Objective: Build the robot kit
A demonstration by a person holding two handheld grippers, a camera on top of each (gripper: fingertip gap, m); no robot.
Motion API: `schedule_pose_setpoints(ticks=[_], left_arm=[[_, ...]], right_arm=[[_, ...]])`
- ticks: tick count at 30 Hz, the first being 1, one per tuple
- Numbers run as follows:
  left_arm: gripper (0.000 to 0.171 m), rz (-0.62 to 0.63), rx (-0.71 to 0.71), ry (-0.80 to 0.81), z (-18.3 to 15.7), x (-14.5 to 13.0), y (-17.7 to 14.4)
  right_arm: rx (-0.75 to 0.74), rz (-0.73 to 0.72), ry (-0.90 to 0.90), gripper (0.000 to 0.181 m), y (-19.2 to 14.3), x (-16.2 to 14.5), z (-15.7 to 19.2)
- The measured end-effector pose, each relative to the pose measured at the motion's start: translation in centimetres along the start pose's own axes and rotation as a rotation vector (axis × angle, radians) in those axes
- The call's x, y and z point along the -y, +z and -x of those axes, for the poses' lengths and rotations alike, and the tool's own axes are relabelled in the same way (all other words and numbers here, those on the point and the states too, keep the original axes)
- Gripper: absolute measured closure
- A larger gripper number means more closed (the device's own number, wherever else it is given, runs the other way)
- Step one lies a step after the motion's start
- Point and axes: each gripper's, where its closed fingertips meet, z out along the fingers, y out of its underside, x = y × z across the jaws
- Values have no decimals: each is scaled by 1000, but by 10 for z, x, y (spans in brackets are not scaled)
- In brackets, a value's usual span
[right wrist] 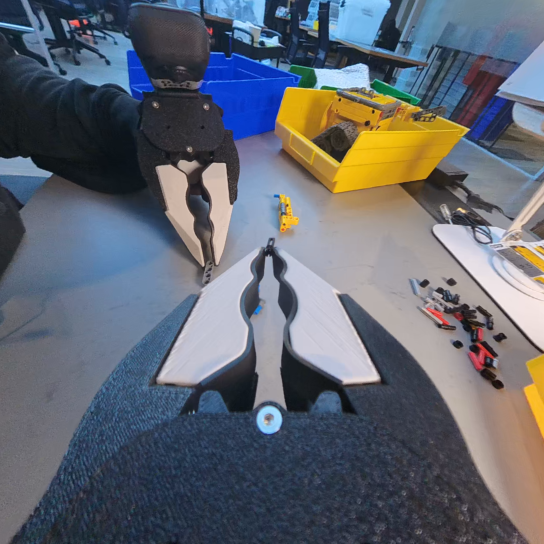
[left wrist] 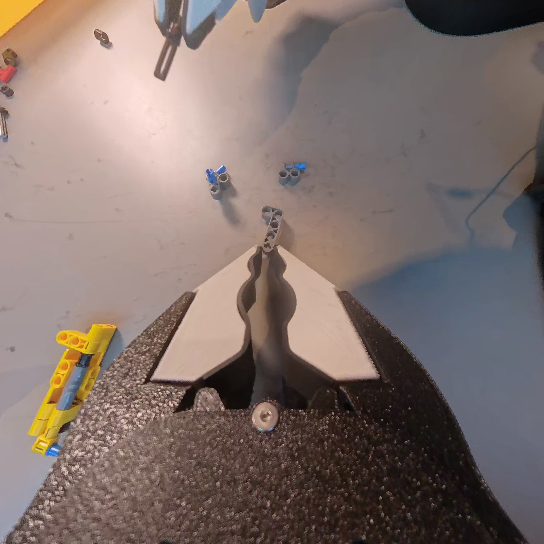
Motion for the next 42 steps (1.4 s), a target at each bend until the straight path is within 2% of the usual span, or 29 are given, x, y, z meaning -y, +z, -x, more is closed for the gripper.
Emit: schedule_pose_setpoints(ticks=[8,12,19,26,30,32,36,42], left_arm=[[166,-30,-39,4,-12,10,7],[162,-22,-78,4,-23,13,11],[147,-123,-113,-86,-19,35,8],[142,-55,-49,-1,-21,46,35],[147,-9,-32,23,-20,40,42],[158,-6,-38,24,-22,40,43],[158,-3,-32,34,-22,40,42],[158,-86,-58,27,-24,50,26]], right_arm=[[198,150,34,177,-8,-20,27],[246,205,44,177,-11,-30,34],[235,214,44,177,-14,-32,30],[221,262,27,177,-17,-41,27],[210,307,18,177,-23,-49,24],[211,320,21,177,-24,-52,24],[223,348,20,177,-23,-58,27],[246,378,19,177,-20,-66,34]])
